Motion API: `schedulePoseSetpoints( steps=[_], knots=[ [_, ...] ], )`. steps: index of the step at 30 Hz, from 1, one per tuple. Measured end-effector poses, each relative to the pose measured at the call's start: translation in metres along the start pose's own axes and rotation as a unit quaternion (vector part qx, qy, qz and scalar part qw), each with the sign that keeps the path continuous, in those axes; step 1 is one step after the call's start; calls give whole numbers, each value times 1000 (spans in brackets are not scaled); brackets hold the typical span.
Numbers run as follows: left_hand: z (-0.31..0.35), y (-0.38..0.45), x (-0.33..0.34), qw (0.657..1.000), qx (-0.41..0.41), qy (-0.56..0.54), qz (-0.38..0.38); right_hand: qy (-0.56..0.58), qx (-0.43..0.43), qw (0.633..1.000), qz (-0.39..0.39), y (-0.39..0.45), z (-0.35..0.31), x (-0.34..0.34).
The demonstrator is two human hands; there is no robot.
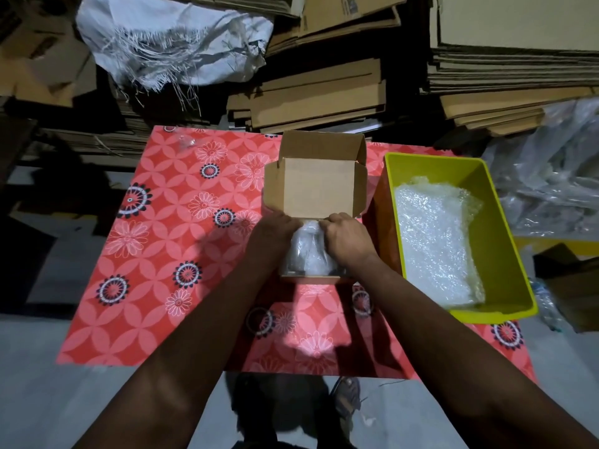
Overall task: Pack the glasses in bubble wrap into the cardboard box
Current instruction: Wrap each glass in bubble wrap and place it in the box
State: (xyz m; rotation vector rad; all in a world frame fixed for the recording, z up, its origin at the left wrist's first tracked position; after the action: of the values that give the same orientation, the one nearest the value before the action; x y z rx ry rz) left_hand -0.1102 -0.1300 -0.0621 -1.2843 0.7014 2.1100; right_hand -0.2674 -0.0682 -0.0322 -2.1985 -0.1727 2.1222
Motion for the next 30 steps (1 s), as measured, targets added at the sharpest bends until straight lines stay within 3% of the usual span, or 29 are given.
schedulePoseSetpoints(
  steps=[5, 10, 20, 25, 30],
  knots=[
    [-1, 4, 15, 988, 21, 119, -92, 47, -12, 999, 2, -13, 3, 8],
    [16, -10, 12, 995, 28, 84, -34, 50, -11, 997, 62, -21, 5, 15],
    [21, -20, 22, 990, 24, 122, -62, -49, 27, 998, -39, -10, -10, 20],
    [25, -19, 17, 992, 23, 122, -34, 5, 16, 1000, 14, -19, -20, 21],
    [25, -11, 13, 995, 7, 98, -33, 18, 25, 999, -14, -15, -20, 26]
  ],
)
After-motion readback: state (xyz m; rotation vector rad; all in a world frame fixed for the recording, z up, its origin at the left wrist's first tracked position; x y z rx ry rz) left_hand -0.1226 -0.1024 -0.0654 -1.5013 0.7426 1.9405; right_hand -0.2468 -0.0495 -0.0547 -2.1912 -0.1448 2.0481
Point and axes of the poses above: each hand's wrist, its own y-axis towards the middle knuckle, its own x-axis out of the palm, z = x × y, the point moved 3 cm from there along y, towards the middle knuckle, and after that the axes turned 5 degrees about -z, right-handed, at the moved point
